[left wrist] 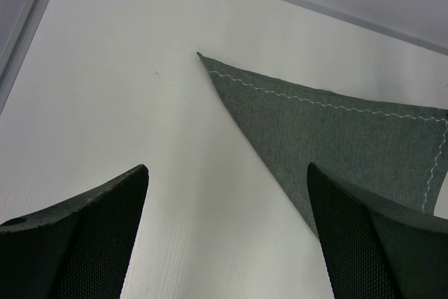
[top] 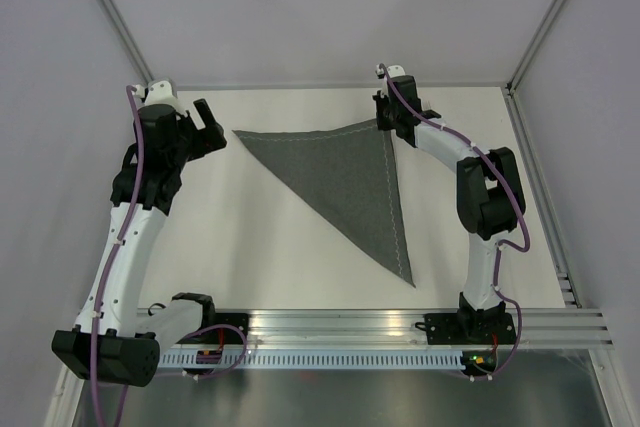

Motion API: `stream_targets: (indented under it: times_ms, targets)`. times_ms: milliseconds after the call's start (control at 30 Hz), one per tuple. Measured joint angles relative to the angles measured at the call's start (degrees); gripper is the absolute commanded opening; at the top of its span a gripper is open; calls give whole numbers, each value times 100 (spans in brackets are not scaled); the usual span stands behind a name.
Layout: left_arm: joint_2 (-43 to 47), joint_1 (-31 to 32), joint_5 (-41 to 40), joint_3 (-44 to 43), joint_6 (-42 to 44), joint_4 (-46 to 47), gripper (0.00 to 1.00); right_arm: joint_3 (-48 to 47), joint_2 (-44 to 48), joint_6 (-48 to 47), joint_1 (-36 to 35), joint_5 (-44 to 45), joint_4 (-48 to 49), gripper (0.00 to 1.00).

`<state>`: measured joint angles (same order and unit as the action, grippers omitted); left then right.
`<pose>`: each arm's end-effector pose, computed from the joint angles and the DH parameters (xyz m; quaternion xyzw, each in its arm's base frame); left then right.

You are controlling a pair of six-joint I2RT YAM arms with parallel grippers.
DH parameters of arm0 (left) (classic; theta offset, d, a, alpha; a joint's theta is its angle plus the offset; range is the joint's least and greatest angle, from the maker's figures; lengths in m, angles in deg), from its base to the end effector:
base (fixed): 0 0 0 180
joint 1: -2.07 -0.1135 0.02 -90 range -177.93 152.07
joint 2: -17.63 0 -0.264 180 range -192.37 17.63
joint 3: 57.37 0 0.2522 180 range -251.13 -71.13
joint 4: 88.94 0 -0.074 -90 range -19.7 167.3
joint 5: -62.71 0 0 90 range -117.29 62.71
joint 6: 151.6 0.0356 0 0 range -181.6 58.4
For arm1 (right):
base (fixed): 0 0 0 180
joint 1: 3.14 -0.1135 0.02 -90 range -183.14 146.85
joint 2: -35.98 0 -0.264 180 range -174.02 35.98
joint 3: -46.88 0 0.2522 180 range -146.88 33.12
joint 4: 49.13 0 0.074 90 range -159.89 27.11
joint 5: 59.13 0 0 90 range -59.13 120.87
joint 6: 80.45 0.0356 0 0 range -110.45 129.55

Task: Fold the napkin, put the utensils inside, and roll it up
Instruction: Fold the napkin at the center of the board.

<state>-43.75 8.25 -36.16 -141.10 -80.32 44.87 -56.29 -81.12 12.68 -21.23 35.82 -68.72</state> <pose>0.2259 -0.0189 0.3970 -0.1332 0.8258 -0.0540 0.5453 0.4537 0.1450 0.2274 -0.0943 0.8753 0.0496 0.4716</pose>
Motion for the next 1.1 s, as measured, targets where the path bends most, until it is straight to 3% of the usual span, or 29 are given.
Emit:
stream_targets:
  times_ms: [1100]
  targets:
    - [-98, 0, 0, 122, 0, 24, 97, -33, -208, -39, 74, 129, -2, 1]
